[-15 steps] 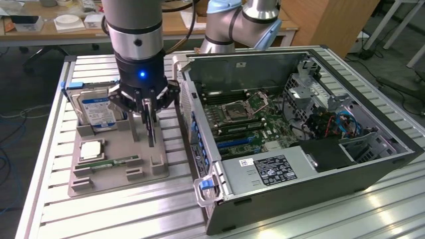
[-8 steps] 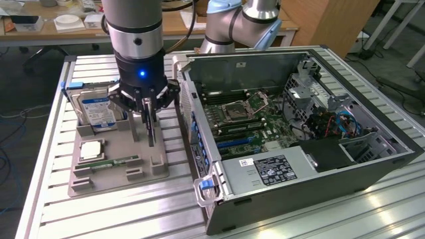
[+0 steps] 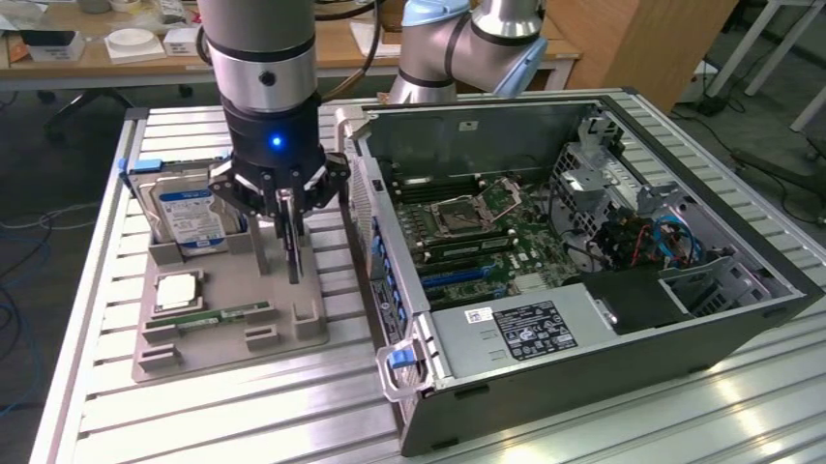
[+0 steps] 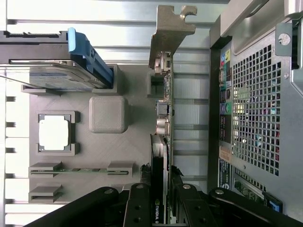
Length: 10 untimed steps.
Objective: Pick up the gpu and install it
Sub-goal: 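Pick up the gpu and move the gpu toward the slot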
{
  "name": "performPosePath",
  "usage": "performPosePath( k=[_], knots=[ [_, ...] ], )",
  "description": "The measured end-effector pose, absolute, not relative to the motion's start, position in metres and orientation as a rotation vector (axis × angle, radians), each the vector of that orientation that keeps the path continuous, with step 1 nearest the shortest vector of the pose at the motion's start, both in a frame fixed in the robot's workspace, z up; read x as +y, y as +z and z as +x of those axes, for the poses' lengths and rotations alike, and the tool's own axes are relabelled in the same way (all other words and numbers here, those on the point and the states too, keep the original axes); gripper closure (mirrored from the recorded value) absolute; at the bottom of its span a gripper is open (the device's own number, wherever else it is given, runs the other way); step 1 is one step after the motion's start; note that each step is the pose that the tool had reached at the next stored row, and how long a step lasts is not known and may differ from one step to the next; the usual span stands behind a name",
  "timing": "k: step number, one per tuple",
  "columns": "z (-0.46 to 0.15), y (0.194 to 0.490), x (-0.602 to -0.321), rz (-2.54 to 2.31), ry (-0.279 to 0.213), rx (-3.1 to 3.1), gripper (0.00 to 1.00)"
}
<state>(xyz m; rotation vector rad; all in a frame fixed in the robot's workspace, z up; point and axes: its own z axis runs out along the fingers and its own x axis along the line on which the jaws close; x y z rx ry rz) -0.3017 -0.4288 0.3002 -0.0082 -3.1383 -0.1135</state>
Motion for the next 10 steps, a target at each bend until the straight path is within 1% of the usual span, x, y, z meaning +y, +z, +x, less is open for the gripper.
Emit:
performPosePath(
  k=[10],
  knots=[
    [-0.3018,0.3034,-0.4288,-0.008,-0.113,-3.138,0.74]
  ],
)
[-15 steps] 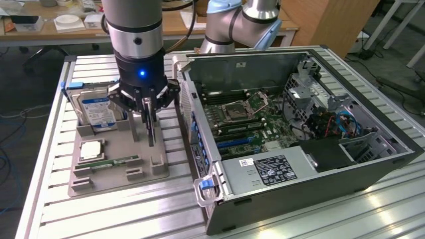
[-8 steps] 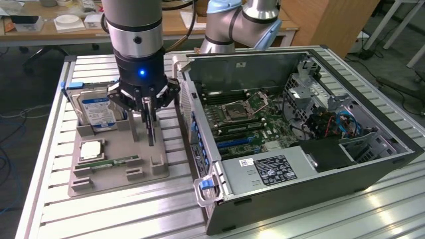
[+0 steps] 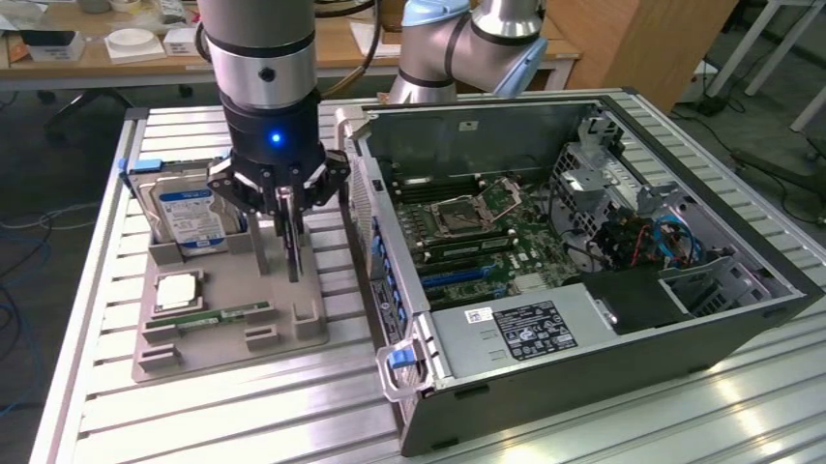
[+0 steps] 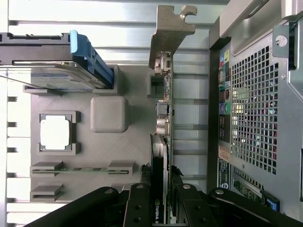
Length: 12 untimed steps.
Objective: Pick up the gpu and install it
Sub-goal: 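Pick up the gpu and move the gpu toward the slot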
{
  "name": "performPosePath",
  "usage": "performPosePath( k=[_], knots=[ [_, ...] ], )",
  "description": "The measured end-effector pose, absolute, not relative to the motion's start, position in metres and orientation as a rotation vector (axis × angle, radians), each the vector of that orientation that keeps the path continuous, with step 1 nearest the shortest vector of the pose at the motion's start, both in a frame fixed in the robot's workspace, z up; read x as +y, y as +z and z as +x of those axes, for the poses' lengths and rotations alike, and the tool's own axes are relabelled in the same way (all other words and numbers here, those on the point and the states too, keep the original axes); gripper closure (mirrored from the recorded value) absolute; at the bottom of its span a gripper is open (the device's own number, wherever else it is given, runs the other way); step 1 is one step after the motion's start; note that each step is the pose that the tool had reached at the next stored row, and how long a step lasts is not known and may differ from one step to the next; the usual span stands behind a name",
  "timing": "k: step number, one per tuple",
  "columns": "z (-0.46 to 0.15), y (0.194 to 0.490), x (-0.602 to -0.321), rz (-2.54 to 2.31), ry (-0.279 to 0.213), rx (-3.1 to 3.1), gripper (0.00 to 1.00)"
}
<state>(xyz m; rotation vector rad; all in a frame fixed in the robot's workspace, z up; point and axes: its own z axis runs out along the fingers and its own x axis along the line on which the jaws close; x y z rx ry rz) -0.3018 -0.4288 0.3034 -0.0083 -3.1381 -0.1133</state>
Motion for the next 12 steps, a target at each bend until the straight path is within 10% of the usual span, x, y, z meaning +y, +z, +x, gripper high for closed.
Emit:
performPosePath(
  k=[12],
  knots=[
    [-0.3017,0.3075,-0.4288,-0.008,-0.113,-3.138,0.74]
  ],
)
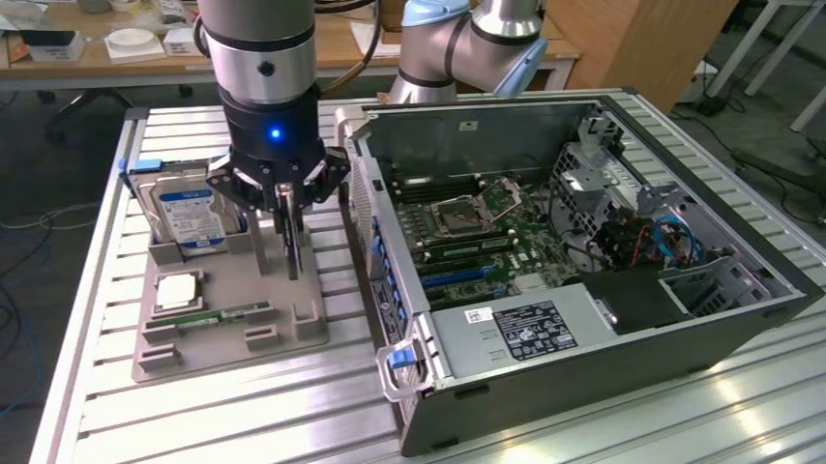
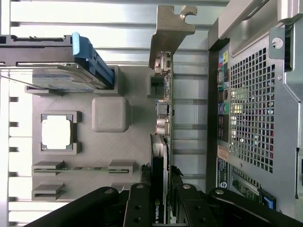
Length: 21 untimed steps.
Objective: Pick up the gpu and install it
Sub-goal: 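Pick up the gpu and move the gpu toward the slot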
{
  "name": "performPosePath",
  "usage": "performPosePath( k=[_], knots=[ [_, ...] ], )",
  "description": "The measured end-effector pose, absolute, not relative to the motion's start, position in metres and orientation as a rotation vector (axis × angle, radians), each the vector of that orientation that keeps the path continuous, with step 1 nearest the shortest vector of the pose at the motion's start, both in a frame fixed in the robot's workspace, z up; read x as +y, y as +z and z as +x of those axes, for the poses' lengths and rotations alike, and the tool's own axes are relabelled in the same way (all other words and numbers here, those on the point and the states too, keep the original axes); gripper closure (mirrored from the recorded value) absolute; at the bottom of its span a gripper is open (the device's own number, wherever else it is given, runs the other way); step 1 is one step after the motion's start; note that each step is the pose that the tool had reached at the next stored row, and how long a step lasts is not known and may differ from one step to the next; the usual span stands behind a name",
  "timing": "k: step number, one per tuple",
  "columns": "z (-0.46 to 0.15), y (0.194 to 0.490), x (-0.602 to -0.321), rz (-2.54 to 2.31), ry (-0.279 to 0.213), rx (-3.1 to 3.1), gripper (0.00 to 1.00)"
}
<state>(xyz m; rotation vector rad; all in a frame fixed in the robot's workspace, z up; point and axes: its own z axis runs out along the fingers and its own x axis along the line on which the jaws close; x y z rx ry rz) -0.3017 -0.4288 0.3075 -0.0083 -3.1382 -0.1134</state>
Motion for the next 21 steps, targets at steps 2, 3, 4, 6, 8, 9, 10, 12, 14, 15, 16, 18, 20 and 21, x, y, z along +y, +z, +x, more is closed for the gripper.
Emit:
performPosePath(
  k=[2,3,4,6,8,9,10,12,14,15,16,18,20,21],
  knots=[
    [-0.3017,0.3081,-0.4288,-0.008,-0.113,-3.138,0.74],
    [-0.3017,0.3082,-0.4288,-0.008,-0.114,-3.138,0.74],
    [-0.3017,0.3084,-0.4288,-0.008,-0.114,-3.138,0.74],
    [-0.3017,0.3089,-0.4288,-0.008,-0.113,-3.138,0.74],
    [-0.3017,0.3092,-0.4288,-0.008,-0.114,-3.138,0.74],
    [-0.3017,0.3095,-0.4288,-0.008,-0.113,-3.138,0.74],
    [-0.3017,0.3097,-0.4288,-0.008,-0.113,-3.138,0.74],
    [-0.3017,0.3102,-0.4288,-0.008,-0.113,-3.138,0.74],
    [-0.3017,0.3107,-0.4288,-0.008,-0.113,-3.138,0.74],
    [-0.3017,0.3109,-0.4288,-0.008,-0.113,-3.138,0.74],
    [-0.3017,0.3111,-0.4288,-0.008,-0.114,-3.138,0.74],
    [-0.3017,0.3115,-0.4288,-0.008,-0.113,-3.138,0.74],
    [-0.3017,0.3118,-0.4288,-0.008,-0.113,-3.138,0.74],
    [-0.3017,0.312,-0.4288,-0.008,-0.113,-3.138,0.74]
  ],
)
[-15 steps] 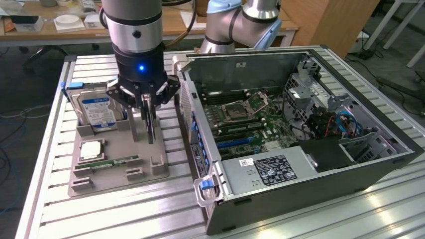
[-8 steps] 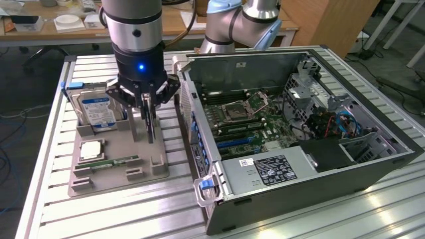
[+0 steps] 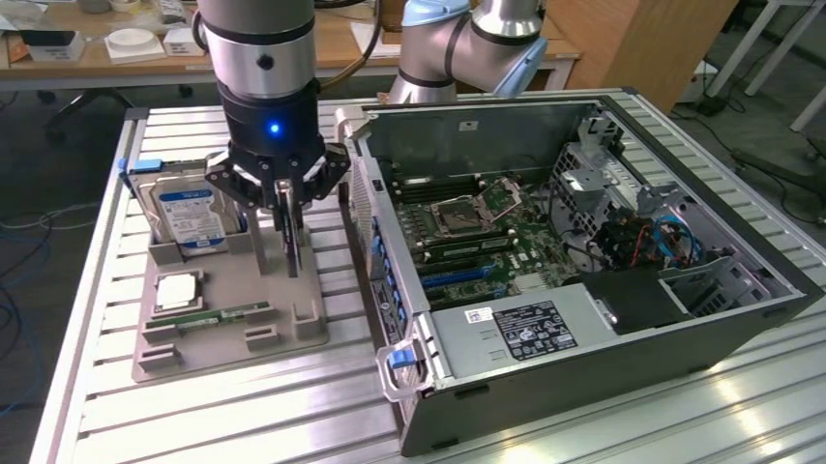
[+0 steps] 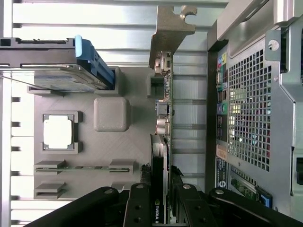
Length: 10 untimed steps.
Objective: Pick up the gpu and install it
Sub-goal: 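Pick up the gpu and move the gpu toward the slot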
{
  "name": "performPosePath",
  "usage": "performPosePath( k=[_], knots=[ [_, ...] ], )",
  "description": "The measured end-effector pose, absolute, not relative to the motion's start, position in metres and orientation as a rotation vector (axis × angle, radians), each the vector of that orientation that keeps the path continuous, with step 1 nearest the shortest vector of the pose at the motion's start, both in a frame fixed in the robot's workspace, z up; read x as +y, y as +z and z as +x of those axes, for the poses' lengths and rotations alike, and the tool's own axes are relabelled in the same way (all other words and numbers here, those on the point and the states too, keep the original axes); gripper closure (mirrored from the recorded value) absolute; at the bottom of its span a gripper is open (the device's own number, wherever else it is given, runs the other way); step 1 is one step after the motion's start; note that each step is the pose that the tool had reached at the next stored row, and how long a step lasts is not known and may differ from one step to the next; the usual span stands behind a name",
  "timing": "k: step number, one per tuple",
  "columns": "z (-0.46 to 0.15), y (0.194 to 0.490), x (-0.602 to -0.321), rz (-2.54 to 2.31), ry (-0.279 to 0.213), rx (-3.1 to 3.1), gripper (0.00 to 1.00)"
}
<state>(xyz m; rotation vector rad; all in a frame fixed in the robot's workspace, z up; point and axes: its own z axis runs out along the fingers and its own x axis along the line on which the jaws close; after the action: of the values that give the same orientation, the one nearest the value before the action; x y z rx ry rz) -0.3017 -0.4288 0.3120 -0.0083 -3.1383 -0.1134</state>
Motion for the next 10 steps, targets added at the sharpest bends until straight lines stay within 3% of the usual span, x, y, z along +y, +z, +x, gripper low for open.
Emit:
performPosePath(
  k=[10],
  knots=[
    [-0.3017,0.3189,-0.4288,-0.008,-0.113,-3.138,0.74]
  ],
)
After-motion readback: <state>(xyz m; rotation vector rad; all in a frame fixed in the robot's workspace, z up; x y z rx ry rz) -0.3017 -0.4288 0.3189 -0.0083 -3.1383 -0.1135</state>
